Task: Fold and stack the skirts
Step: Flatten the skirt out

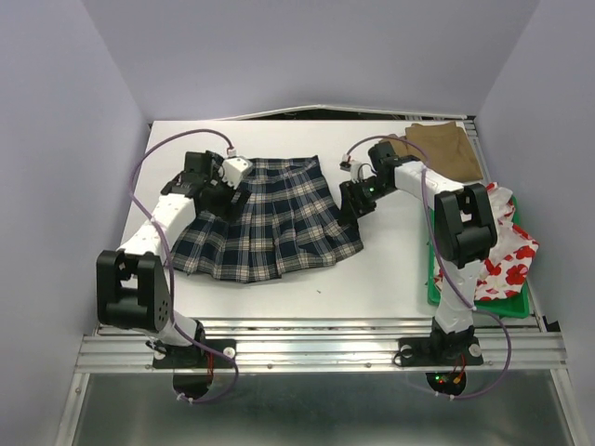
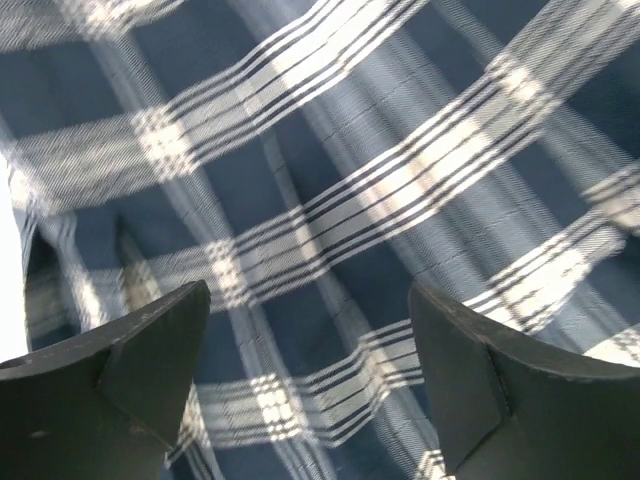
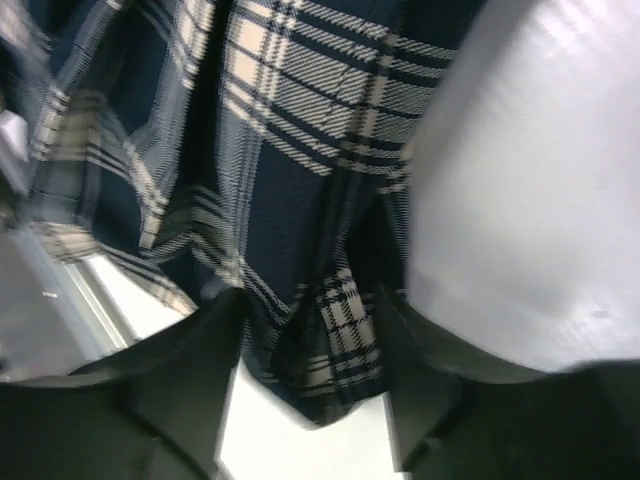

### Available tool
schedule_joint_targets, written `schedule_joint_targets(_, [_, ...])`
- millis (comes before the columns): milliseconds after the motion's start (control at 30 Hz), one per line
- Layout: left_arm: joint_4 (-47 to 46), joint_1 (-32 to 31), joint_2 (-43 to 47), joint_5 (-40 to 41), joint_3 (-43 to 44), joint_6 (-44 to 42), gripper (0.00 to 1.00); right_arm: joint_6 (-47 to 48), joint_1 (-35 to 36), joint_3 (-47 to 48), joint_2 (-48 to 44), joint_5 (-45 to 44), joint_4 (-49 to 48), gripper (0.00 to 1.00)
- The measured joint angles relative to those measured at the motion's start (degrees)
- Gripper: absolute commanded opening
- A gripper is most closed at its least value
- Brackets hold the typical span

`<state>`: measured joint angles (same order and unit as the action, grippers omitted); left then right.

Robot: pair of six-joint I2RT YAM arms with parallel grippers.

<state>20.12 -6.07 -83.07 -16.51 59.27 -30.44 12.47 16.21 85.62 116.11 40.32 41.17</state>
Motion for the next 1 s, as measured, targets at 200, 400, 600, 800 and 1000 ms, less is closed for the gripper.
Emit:
schedule_joint_targets(200, [-1.1,-1.6,-8.2,0.0,9.5,2.1,0.79,1.7,-0.3,0.5,0.0,7.3,5.0,0.01])
schedule_joint_targets(400, [-0.9,1.2,-9.8,-1.8,12.2,4.5,0.93,7.0,-3.0,0.6,-0.3,10.4,19.8,1.0])
schedule_joint_targets(600, [0.6,8.1,-15.9,-6.7,29.1,6.4,0.95,-1.7,-4.5,7.0,-3.7,4.2,17.0,1.0])
schedule_joint_targets(800, [1.6,11.9,-29.4,-11.6,45.8,5.7,0.95,-11.9,-4.6,24.4,2.7,-0.7,3.8,0.98])
schedule_joint_targets(1000, [6.6,11.2,-40.5,-15.9,50.1,1.7,0.97,-13.3,-4.6,29.2,14.3,-1.4,-2.2,0.98])
